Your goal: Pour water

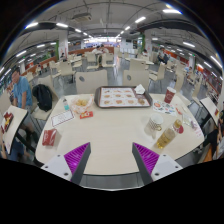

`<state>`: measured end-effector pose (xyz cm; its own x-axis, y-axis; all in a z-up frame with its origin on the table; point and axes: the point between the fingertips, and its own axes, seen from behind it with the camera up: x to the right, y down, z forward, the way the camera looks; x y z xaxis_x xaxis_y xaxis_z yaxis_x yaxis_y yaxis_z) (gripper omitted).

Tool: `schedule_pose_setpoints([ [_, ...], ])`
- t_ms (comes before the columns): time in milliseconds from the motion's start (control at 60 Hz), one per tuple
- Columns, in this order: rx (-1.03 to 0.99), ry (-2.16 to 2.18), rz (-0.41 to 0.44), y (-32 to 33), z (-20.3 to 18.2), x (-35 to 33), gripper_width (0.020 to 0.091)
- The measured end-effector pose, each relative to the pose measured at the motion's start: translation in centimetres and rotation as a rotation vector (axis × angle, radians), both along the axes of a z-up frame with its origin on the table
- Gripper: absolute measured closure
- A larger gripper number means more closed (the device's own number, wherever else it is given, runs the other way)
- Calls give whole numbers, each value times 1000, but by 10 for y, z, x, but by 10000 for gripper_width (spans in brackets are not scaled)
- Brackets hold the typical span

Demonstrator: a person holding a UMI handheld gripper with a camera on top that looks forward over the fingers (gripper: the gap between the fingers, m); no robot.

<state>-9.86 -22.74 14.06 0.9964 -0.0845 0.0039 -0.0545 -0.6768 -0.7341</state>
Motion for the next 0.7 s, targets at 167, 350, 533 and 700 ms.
schedule_pose_setpoints([
  [167, -13, -12, -10, -10, 21, 8, 255],
  [350, -14, -38, -11, -32, -6, 68, 251],
  [533, 5, -77, -29, -47, -42, 143, 248],
  [700, 93, -48, -40, -19, -62, 200, 257],
])
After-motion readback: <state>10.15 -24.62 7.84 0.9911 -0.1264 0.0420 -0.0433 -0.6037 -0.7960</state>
